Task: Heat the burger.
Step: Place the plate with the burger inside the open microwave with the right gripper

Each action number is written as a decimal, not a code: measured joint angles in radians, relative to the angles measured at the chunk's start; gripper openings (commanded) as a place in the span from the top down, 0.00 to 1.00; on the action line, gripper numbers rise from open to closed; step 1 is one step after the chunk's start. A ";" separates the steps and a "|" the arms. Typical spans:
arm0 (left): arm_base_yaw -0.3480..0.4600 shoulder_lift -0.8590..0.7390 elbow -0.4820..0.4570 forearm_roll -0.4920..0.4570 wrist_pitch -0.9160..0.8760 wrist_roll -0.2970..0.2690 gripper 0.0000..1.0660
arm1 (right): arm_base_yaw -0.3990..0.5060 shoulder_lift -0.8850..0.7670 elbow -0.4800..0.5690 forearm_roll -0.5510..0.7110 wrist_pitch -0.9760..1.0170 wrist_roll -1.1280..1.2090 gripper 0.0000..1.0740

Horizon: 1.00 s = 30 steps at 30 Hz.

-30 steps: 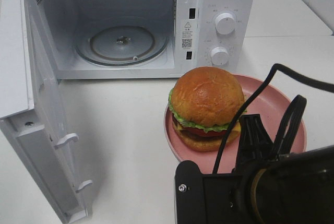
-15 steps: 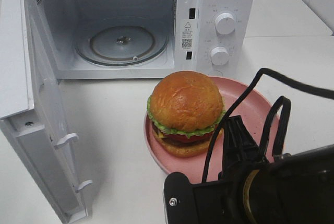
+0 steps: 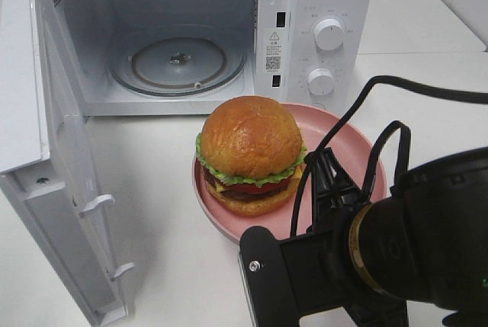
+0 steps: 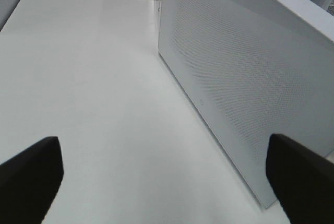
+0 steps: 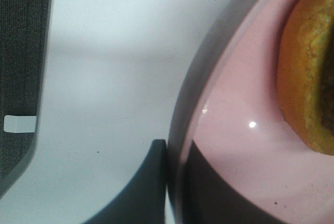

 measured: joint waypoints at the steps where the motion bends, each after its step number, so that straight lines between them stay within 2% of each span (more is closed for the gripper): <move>1: 0.000 0.000 0.000 0.000 0.000 0.000 0.08 | 0.000 0.000 0.000 0.000 0.000 0.000 1.00; 12: 0.000 0.000 0.000 0.000 0.000 0.000 0.08 | -0.109 0.000 0.000 0.093 -0.088 -0.243 1.00; 25: 0.000 0.000 0.000 0.000 0.000 0.000 0.08 | -0.312 0.000 0.000 0.261 -0.243 -0.589 1.00; 30: 0.000 0.000 0.000 0.000 0.000 0.000 0.08 | -0.364 0.000 0.000 0.320 -0.273 -0.719 1.00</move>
